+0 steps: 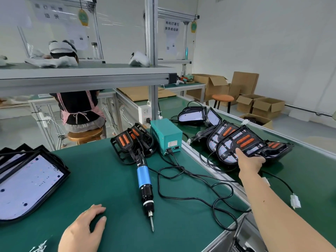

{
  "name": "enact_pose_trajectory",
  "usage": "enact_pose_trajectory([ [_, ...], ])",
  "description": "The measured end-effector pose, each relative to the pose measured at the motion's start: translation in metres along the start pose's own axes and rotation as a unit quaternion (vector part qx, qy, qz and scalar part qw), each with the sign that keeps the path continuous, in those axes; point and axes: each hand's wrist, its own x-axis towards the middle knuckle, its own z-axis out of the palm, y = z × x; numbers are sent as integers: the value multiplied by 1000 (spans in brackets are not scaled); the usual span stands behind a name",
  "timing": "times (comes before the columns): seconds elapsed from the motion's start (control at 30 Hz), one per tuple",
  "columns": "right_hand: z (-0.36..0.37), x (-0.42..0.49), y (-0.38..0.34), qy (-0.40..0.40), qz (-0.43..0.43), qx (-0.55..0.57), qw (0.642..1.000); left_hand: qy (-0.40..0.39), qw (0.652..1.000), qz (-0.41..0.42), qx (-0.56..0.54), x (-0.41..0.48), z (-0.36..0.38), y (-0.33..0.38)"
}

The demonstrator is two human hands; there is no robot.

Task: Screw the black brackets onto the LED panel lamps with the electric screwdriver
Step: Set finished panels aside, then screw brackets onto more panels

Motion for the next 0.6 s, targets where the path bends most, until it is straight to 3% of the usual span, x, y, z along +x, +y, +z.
enact_pose_trajectory([
  [0.13,-8,-21,-4,91,-74,0,993,-5,1000,-16,0,-2,0,0],
  [0.23,-4,-57,-9,91,-159,22,983,-11,1000,-25,-4,-3,-1,2],
  [0.37,19,-132,-8,-41,-257,48,964,-17,1000,-25,-7,-5,-2,1],
  [0.6,53,-258,6,-256,-264,86,926,-17,1000,-20,0,-6,-3,1],
])
